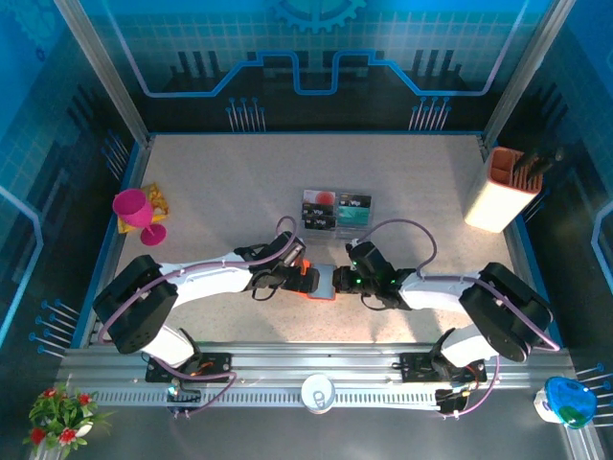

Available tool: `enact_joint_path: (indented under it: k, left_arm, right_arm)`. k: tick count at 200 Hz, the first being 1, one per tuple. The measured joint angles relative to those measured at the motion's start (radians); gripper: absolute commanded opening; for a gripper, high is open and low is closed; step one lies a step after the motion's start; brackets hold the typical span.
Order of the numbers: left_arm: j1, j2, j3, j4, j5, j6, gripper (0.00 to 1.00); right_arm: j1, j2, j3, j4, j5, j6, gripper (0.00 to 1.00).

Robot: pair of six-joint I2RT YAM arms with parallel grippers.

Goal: Put the credit cards into the card holder

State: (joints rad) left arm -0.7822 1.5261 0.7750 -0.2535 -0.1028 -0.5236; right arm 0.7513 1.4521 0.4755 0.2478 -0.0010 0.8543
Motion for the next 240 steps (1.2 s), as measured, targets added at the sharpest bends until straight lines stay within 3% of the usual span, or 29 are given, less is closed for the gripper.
enact_joint_path:
  k: [117, 240]
  left_arm:
    - [-0.001, 0.004, -0.019, 0.016, -0.007, 0.0, 0.99]
    - [-0.005, 0.024, -0.026, 0.03, -0.024, 0.0, 0.99]
  right_arm:
    - [-0.017, 0.108, 0.043, 0.074, -0.061, -0.006, 0.0]
    - [-0.019, 0.113, 0.043, 0.086, -0.087, 0.002, 0.0]
